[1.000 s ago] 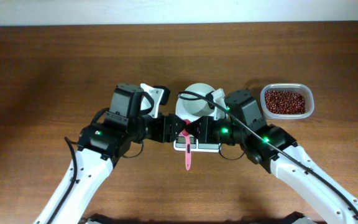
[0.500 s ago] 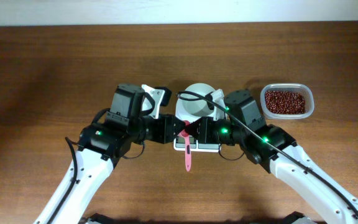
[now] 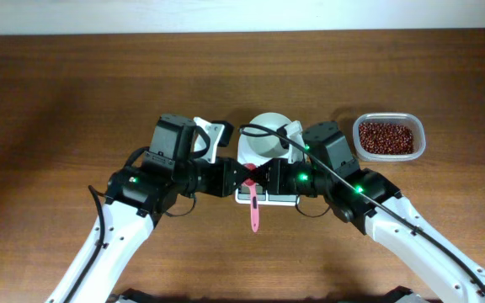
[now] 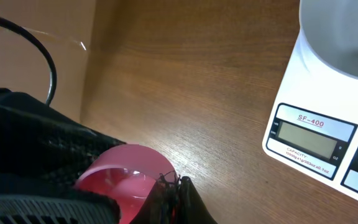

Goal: Scoop and weigh 50g on scale
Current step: 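Bring the left gripper to the scoop cup and grasp it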

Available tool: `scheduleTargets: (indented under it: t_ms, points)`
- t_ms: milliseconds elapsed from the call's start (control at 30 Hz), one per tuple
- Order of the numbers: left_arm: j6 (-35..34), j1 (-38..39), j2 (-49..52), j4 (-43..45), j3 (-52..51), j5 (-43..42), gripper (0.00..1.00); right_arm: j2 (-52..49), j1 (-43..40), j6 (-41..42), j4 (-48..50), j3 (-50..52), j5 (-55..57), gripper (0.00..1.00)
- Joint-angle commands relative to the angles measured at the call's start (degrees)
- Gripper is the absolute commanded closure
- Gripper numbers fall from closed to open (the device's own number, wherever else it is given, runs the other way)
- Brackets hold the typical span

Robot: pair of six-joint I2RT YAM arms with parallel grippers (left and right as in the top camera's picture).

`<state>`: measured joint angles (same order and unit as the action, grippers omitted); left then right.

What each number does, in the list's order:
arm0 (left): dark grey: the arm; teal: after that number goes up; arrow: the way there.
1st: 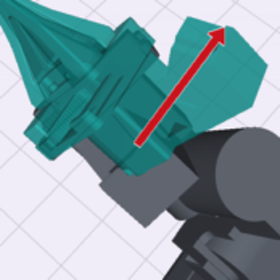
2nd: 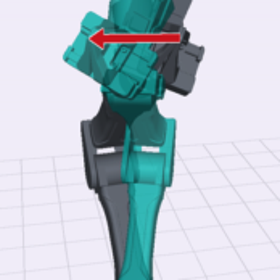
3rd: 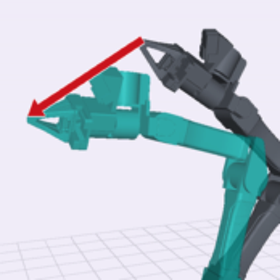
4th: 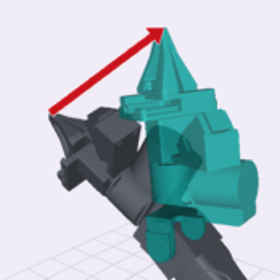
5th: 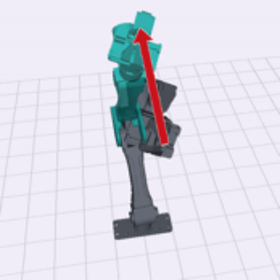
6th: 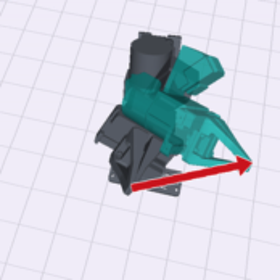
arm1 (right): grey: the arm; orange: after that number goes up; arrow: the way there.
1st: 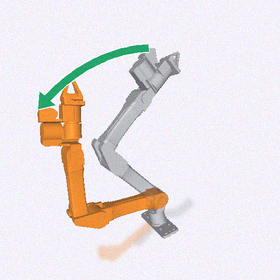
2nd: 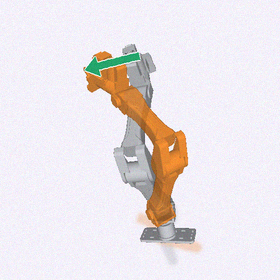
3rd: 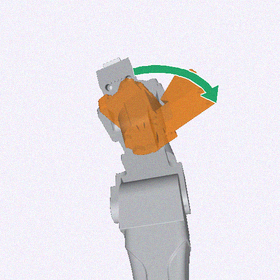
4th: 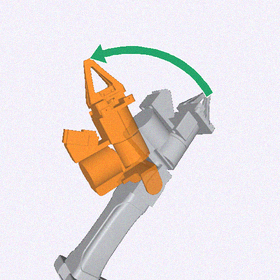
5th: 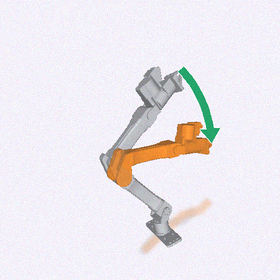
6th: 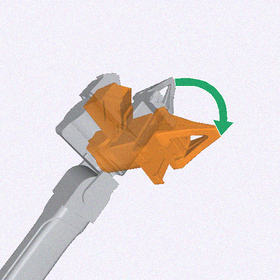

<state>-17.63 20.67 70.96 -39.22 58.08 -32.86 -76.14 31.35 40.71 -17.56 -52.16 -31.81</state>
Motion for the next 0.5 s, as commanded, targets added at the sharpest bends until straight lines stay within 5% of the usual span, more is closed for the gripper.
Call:
scheduleTargets:
  t_ms: [0,400,467]
  points:
    - [0.3,-0.3,0.4,-0.8,0.5,-0.4,0.71,0.3,0.2,0.2,0.9,-0.3,-0.8,0.96]
    - [0.3,-0.3,0.4,-0.6,0.5,-0.1,0.82,0.3,0.2,0.2,0.9,-0.3,-1.0,0.95]
    - [0.3,-0.3,0.4,-0.3,0.5,1.2,0.82,0.3,0.2,0.2,0.9,-0.3,-1.2,0.88]
